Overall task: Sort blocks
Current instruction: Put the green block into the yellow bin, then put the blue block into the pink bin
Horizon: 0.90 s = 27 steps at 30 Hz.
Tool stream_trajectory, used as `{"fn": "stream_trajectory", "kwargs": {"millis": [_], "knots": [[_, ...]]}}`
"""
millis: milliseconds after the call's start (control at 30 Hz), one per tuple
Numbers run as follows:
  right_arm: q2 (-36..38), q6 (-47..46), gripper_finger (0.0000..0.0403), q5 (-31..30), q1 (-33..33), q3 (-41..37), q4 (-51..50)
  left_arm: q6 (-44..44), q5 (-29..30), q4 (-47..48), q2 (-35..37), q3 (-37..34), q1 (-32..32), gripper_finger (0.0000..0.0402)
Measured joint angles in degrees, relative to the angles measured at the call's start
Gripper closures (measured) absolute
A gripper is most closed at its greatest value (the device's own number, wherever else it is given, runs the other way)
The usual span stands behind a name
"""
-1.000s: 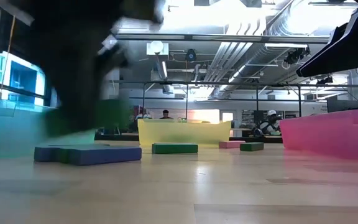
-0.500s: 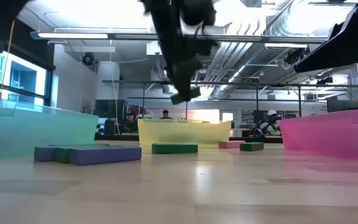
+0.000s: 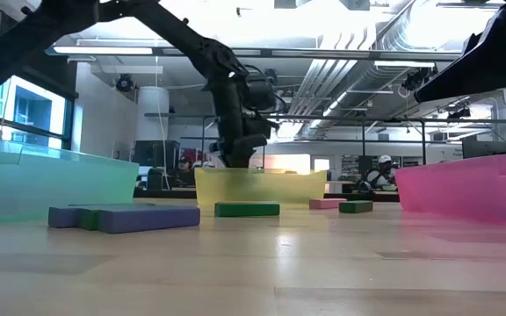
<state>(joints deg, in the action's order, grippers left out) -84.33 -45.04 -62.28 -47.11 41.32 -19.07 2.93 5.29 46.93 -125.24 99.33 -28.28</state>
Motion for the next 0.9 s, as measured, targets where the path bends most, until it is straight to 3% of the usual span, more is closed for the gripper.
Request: {"fn": "stream_trajectory", "kwargs": {"millis": [233,433,633,900], "knots": [[0.00,-1.15,0.0224,0.97,0.32,-0.02,0.12,0.78,0.45,2.24,0.37,1.31,0.66,0.0293],[0.00,-1.42,0.0224,4.56,2.36,-0.02,0.19,-3.29,3.58,13.32,0.47,7.95,1.01,0.0230],[0.00,-1.49,0.0224,7.72,4.50,-0.02,0.52,-3.42,9.17,22.88,2.29,10.98,4.38,0.0224],[-0.02,-3.93,0.0224,9.44,4.81,-0.02,1.04,-6.43,10.74,12.10,12.24,0.85,14.70,0.0241]]}}
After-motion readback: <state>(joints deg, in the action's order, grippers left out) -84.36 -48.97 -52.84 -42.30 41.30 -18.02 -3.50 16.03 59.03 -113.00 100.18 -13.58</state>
